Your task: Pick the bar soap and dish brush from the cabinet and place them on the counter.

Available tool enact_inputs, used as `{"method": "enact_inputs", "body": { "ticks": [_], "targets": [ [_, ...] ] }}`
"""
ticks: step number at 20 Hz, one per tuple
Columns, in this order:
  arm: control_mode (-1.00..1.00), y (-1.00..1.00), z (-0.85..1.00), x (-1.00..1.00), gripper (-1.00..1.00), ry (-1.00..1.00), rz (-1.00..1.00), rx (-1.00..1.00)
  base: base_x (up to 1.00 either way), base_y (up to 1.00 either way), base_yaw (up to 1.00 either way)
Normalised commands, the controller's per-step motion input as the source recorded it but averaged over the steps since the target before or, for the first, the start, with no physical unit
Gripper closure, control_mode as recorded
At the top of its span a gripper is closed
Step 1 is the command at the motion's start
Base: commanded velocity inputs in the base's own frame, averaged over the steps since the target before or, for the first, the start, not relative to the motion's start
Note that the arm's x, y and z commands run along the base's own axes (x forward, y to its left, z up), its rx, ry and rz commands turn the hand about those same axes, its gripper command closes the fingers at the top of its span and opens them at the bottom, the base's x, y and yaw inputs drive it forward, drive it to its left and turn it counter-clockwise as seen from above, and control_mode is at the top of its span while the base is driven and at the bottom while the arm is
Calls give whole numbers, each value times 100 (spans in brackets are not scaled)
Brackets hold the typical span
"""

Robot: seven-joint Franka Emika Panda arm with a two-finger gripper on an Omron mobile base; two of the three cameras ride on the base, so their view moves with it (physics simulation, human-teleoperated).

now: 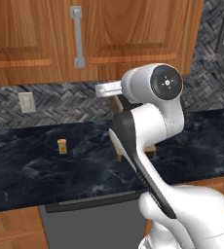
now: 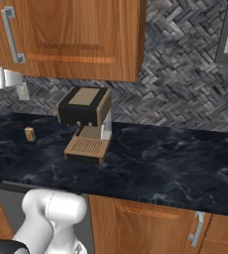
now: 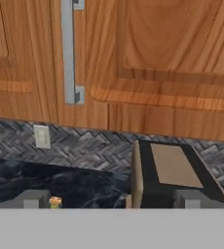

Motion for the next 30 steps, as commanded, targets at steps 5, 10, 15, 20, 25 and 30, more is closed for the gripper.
{"method": "enact_inputs", "body": {
  "ticks": [5, 10, 15, 20, 25, 30],
  "targets": [
    [-100, 23, 29, -17, -100, -13, 0, 0, 0, 0, 0],
    [-100, 26, 22, -23, -100, -15, 0, 0, 0, 0, 0],
    [-100, 19, 1, -8, -100, -20, 0, -2, 0, 0, 0],
    [-100, 10, 6, -11, -100, -23, 0, -3, 0, 0, 0],
    [-100, 3, 16, -19, -100, -22, 0, -1, 0, 0, 0],
    [-100, 4, 24, -6, -100, -15, 0, -1, 0, 0, 0]
  ]
}}
